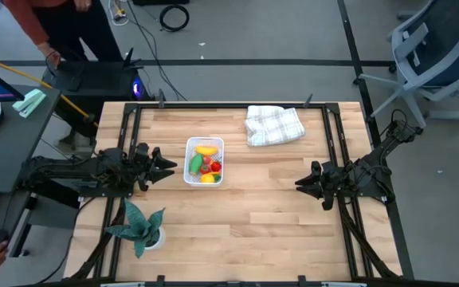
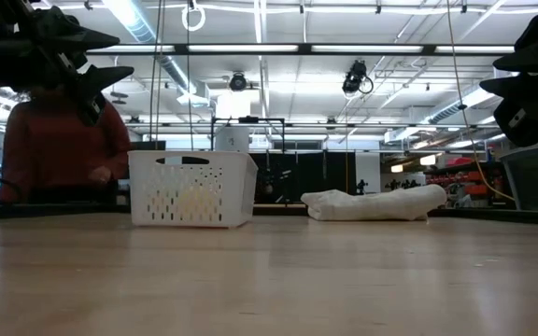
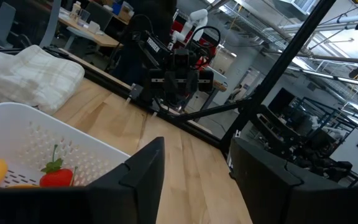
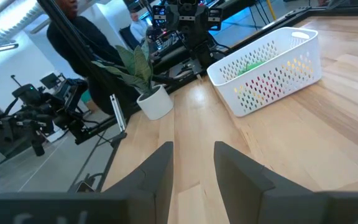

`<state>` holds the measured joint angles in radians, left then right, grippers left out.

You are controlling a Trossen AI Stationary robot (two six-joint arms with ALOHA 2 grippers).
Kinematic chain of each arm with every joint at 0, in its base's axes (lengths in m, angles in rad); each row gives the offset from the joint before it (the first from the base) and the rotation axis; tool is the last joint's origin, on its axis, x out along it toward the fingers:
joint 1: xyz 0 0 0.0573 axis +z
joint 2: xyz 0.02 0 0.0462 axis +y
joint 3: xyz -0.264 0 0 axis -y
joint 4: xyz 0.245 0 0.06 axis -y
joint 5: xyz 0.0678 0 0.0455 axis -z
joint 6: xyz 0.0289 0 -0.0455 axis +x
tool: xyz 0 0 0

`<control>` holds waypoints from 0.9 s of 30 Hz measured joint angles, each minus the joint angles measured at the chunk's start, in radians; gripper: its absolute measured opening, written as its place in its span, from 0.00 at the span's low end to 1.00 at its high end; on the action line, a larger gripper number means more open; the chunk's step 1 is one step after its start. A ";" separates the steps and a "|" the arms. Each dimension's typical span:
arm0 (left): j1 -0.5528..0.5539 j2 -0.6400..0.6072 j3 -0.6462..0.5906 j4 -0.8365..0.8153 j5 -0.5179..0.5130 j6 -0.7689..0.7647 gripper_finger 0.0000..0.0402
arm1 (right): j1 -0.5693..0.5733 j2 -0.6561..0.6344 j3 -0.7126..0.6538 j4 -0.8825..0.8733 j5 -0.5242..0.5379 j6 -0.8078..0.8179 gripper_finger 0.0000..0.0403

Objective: Pick and placing Produce into tupperware
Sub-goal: Return to Home Position

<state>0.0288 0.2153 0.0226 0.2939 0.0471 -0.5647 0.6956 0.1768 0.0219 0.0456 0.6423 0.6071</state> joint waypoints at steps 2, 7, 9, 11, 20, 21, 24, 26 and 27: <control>0.000 0.000 0.000 0.000 0.000 0.001 0.47 | 0.000 0.000 0.000 0.000 0.000 0.000 0.31; 0.000 0.000 0.000 0.000 0.000 0.000 0.47 | 0.000 0.000 0.000 0.000 0.000 0.000 0.31; 0.000 0.000 0.000 0.000 0.000 0.001 0.47 | 0.000 0.000 0.000 0.000 0.000 0.000 0.31; 0.000 0.000 0.000 0.000 0.000 0.000 0.48 | 0.000 0.000 0.000 0.000 0.000 0.000 0.31; 0.000 0.000 0.000 0.000 0.000 0.000 0.46 | 0.000 0.000 0.000 0.000 0.000 0.000 0.31; 0.000 0.000 0.000 0.000 0.000 0.000 0.46 | 0.000 0.000 0.000 0.000 0.000 0.000 0.31; 0.000 0.000 0.000 0.000 0.000 0.000 0.47 | 0.000 0.000 0.000 0.000 0.000 0.000 0.31; 0.000 0.000 0.000 0.000 0.000 0.000 0.47 | 0.000 0.000 0.000 0.000 0.000 0.000 0.31; 0.000 0.000 0.000 0.000 0.000 0.000 0.48 | 0.000 0.000 0.000 0.000 0.000 0.000 0.31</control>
<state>0.0288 0.2153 0.0223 0.2939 0.0471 -0.5648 0.6956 0.1770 0.0219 0.0454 0.6424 0.6071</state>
